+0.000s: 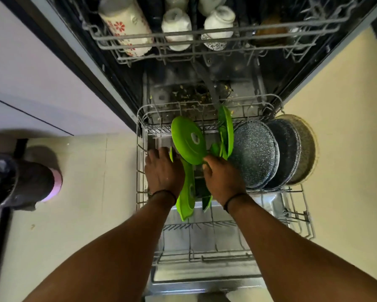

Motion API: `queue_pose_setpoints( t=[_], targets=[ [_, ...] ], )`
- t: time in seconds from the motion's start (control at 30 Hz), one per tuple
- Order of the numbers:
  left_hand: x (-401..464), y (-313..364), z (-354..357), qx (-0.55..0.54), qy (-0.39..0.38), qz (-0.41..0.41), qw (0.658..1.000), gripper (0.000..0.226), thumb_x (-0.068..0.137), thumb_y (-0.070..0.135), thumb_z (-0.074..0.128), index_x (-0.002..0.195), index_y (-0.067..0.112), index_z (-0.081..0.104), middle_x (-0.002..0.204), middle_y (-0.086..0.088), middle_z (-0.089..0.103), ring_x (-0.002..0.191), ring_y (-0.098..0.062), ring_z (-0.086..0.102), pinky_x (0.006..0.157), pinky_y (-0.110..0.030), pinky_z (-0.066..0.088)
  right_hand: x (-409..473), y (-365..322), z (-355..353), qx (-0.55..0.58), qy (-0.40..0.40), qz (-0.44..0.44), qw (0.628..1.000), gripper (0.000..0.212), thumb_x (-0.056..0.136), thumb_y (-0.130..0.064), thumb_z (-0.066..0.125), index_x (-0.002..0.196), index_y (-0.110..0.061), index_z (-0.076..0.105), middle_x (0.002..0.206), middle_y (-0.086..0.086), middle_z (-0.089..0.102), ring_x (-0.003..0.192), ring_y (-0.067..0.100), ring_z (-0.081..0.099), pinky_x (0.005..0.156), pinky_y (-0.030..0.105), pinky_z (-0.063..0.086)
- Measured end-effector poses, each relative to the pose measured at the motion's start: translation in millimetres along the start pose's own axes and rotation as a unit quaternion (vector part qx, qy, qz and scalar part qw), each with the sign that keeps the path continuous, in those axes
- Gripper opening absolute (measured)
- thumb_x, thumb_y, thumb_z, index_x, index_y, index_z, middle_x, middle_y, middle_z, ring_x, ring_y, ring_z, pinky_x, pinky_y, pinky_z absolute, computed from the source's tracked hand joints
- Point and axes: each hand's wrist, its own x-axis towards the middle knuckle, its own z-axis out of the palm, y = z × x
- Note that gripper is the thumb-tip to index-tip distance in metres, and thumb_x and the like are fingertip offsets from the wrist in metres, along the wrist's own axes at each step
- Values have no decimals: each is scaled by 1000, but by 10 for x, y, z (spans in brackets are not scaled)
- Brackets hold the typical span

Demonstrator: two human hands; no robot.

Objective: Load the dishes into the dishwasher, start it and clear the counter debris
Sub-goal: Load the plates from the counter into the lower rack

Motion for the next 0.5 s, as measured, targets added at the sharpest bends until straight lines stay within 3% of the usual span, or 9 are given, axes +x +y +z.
queue_pose_setpoints(
  t=[0.2, 0.3, 0.4, 0.5],
  targets=[
    [-789, 45, -14, 63, -74, 74, 993, 31, 89, 35, 55, 111, 14, 58, 107, -10, 56, 98, -30, 52, 81, -39, 43, -500, 326, -224, -14, 10, -14, 1000, 15, 85, -23, 52, 89, -16, 65, 86, 11, 63, 72, 35, 60, 56, 31, 42],
    [-1242, 2, 25, 100, -143, 130, 976, 36, 93, 37, 49, 121, 17, 55, 110, -8, 58, 102, -27, 53, 85, -38, 43, -845, 439, -189, -18, -25, 11, 999, 12, 86, -24, 51, 84, -17, 61, 91, 9, 63, 80, 34, 59, 61, 34, 45],
    [-1493, -107, 118, 126, -223, 153, 954, 38, 94, 44, 43, 123, 22, 52, 118, -4, 56, 111, -25, 51, 90, -35, 41, -1106, 495, -137, -30, -50, 24, 998, 13, 91, -23, 54, 94, -16, 64, 98, 8, 64, 91, 31, 59, 68, 35, 46],
    [-1700, -115, 258, 159, -273, 193, 929, 41, 95, 44, 42, 127, 19, 52, 125, -6, 54, 116, -28, 49, 93, -36, 40, -1385, 623, -82, -61, -51, 31, 996, 16, 92, -22, 52, 97, -13, 65, 94, 8, 64, 90, 29, 60, 70, 33, 46]
  ],
)
